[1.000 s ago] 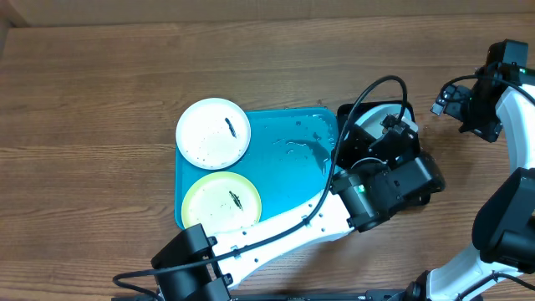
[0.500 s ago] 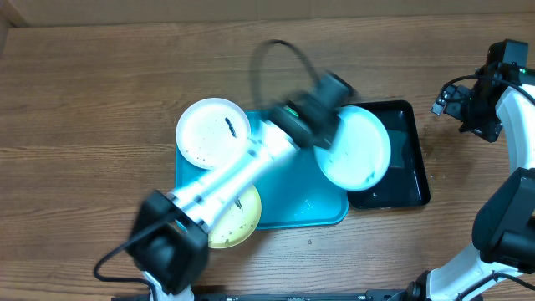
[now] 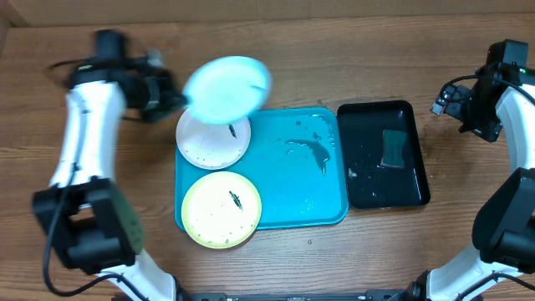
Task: Clean dirty plates on tray and stack at the side
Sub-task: 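Swing the white plate with the left gripper to the table's left side, then lower the plate onto the table and open the left gripper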
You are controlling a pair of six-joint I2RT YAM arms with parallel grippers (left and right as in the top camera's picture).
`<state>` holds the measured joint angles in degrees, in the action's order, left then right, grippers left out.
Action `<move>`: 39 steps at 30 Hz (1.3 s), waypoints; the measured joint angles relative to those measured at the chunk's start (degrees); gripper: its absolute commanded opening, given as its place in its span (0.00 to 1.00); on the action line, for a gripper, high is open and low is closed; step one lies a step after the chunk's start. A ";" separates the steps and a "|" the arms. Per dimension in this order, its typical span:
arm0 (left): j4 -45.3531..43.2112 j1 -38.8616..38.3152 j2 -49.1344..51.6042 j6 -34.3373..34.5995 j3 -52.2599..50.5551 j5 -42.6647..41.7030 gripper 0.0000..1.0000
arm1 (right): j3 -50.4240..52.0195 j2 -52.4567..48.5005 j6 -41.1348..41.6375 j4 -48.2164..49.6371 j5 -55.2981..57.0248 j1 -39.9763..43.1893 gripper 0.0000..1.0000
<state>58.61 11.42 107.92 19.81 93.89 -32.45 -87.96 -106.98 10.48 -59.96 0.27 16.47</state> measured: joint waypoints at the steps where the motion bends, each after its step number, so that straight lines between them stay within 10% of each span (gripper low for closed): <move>1: 0.66 3.04 0.00 0.00 0.00 0.35 0.04 | 0.00 0.00 0.00 0.02 0.02 0.00 1.00; 15: 5.29 29.14 0.00 4.31 0.02 23.76 0.04 | 0.00 0.00 -0.02 0.00 -0.02 0.00 1.00; 39: -1.64 30.29 0.00 11.82 -9.16 37.38 0.04 | 0.00 0.00 -0.02 0.00 -0.02 0.00 1.00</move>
<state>56.97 41.71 107.92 31.64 84.73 4.93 -87.96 -106.98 10.46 -59.96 0.25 16.47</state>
